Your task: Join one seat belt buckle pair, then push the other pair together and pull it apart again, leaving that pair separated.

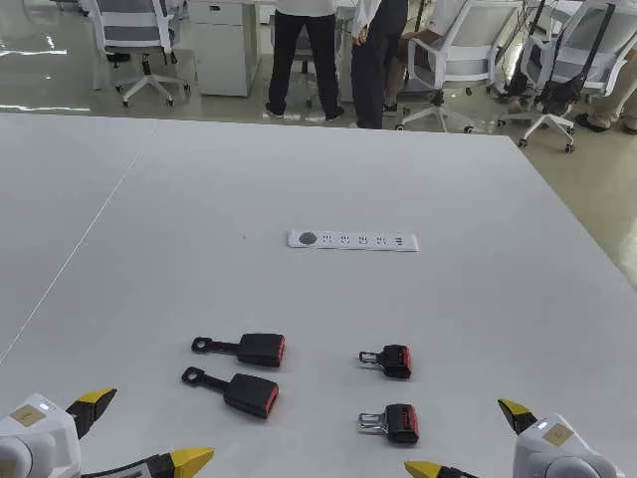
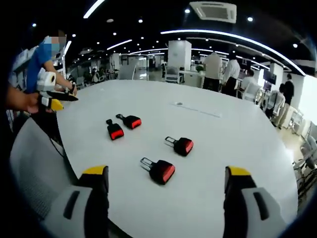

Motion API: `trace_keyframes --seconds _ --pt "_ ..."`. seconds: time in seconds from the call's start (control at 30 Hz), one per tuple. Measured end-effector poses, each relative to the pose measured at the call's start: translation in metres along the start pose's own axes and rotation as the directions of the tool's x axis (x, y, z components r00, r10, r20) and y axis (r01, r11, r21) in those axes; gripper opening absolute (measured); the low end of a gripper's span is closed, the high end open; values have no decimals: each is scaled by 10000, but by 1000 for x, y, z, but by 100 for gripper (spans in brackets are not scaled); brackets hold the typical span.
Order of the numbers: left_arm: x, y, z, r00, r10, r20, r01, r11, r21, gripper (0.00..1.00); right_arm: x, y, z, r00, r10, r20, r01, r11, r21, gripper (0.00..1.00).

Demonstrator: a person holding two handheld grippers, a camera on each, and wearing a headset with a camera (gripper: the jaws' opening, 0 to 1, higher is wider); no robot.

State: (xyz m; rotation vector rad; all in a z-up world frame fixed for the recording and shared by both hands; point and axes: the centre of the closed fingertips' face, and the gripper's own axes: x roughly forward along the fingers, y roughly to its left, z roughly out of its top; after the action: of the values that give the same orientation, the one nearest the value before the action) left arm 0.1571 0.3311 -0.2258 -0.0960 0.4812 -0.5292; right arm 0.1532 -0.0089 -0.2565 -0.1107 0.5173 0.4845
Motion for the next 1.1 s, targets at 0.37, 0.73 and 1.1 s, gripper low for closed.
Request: trace_keyframes --seconds 0.37,0.73,1.1 --pt "-1 -1 0 10000 -18 37 18 9999 -145 100 -2 0 -2 10000 -77 -13 77 10000 45 98" --pt "-2 -5 -1 10000 -70 -31 70 9998 -168 99 -4 1 -2 10000 -32 -12 32 9999 97 98" --pt "-3 -6 -1 9998 -152 -151 150 9998 -123 99 -4 3 -4 9999 41 -134 -41 10000 -9 98"
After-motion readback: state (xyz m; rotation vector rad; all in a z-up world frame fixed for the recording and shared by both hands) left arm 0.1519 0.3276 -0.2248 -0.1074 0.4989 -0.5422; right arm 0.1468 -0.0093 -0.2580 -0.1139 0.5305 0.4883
